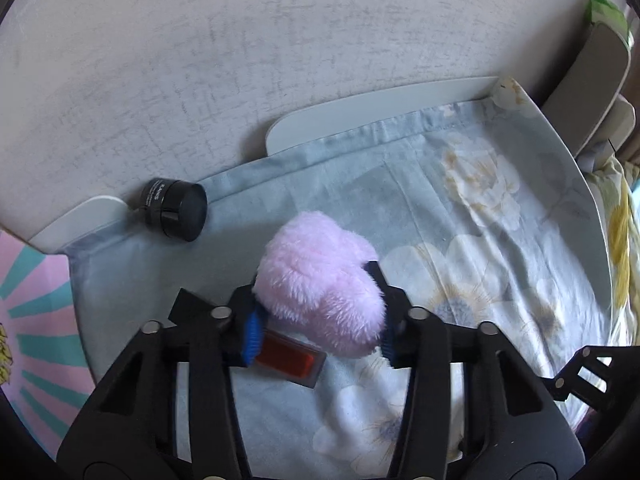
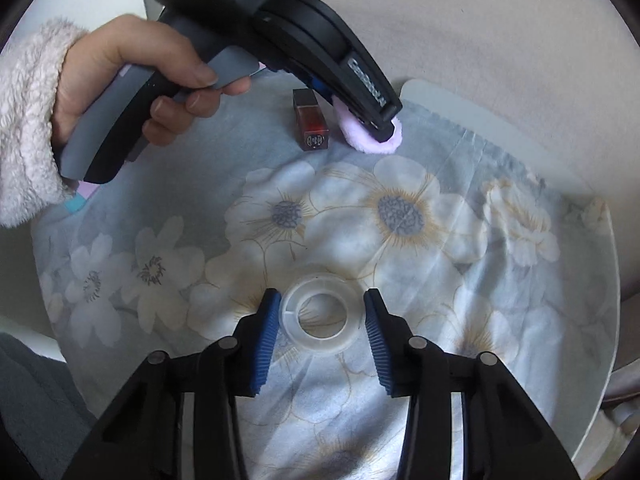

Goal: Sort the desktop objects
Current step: 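Grasp the pink fluffy pouch with left tool while right tool grasps the clear tape ring, then carry the pink pouch and clear tape ring over the cardboard box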

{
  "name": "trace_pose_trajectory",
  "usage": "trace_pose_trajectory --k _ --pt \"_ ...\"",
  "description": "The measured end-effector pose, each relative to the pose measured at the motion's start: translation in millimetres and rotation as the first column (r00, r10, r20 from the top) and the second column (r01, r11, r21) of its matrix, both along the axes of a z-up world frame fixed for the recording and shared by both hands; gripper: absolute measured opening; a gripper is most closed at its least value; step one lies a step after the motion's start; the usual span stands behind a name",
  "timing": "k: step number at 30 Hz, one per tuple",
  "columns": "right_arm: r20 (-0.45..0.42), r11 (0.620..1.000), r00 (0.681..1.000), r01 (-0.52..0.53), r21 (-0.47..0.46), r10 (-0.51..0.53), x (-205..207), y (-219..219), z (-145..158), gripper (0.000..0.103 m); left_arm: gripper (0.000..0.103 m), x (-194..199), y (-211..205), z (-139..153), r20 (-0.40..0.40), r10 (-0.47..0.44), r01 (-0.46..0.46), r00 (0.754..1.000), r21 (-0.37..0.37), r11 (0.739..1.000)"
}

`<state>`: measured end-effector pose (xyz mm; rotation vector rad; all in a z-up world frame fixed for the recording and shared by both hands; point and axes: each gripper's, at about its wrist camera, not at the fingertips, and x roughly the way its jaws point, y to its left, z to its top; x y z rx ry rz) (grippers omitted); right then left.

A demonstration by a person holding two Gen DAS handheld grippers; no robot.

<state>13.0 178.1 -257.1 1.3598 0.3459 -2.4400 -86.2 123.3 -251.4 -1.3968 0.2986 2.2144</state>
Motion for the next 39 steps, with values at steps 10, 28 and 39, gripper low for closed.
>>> trace_pose_trajectory --k 10,28,39 --pt "0.003 0.999 0.999 0.042 -0.032 -0.042 -3 9 14 0.039 0.032 -5 -4 27 -0.022 -0.002 0.002 1.000 0.039 0.999" --pt "-0.010 0.986 0.988 0.151 -0.070 -0.152 -22 21 77 0.039 0.032 16 -27 106 -0.054 0.028 -0.022 0.998 0.105 0.994" --pt "-0.022 0.988 0.989 0.144 -0.059 -0.146 -27 17 104 0.039 0.032 42 -55 145 -0.087 0.075 -0.064 0.993 0.127 0.990"
